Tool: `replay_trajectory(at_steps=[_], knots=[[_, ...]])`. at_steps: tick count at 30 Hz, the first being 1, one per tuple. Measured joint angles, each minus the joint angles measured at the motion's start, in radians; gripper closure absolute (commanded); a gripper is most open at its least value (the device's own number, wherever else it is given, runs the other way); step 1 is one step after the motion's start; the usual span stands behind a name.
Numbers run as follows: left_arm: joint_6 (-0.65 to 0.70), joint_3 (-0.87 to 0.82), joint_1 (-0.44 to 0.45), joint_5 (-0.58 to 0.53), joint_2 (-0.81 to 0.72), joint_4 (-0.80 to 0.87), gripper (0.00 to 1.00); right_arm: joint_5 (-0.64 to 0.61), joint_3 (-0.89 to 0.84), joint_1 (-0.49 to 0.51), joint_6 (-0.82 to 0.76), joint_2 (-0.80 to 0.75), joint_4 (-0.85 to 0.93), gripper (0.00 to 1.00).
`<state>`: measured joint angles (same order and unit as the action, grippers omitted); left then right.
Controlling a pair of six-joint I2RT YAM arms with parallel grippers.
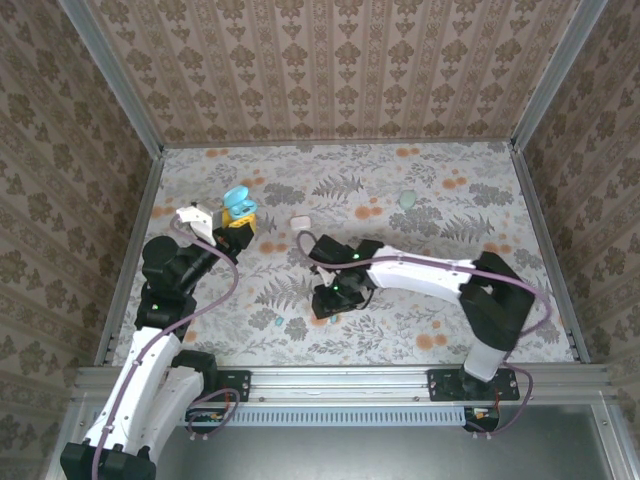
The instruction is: Insert the wireless bluetooth earbuds into the charging case
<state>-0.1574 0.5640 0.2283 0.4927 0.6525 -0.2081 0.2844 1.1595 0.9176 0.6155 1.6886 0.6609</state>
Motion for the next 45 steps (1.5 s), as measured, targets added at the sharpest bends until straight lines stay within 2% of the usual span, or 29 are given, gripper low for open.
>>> replay_trajectory(at_steps=[4,12,21,30,35,45], knots=[[0.000,0.000,0.000,0.005,0.004,0.000,0.64,-0.016,-0.123,-0.028,0.088,-0.078,-0.054,0.60],[0.000,0.000,0.000,0.025,0.024,0.000,0.64,0.013,-0.240,-0.049,0.227,-0.082,-0.194,0.54],[0.014,0.000,0.000,0.043,0.023,0.018,0.64,0.027,-0.287,-0.049,0.359,-0.074,-0.334,0.58],[0.023,0.001,0.000,0.058,0.029,0.027,0.64,0.040,-0.287,-0.048,0.388,-0.013,-0.367,0.59],[0.023,0.001,0.000,0.060,0.029,0.029,0.64,0.052,-0.285,-0.046,0.385,-0.004,-0.367,0.63],[0.022,0.000,0.000,0.060,0.026,0.021,0.64,0.064,-0.216,-0.026,0.355,0.044,-0.355,0.65]])
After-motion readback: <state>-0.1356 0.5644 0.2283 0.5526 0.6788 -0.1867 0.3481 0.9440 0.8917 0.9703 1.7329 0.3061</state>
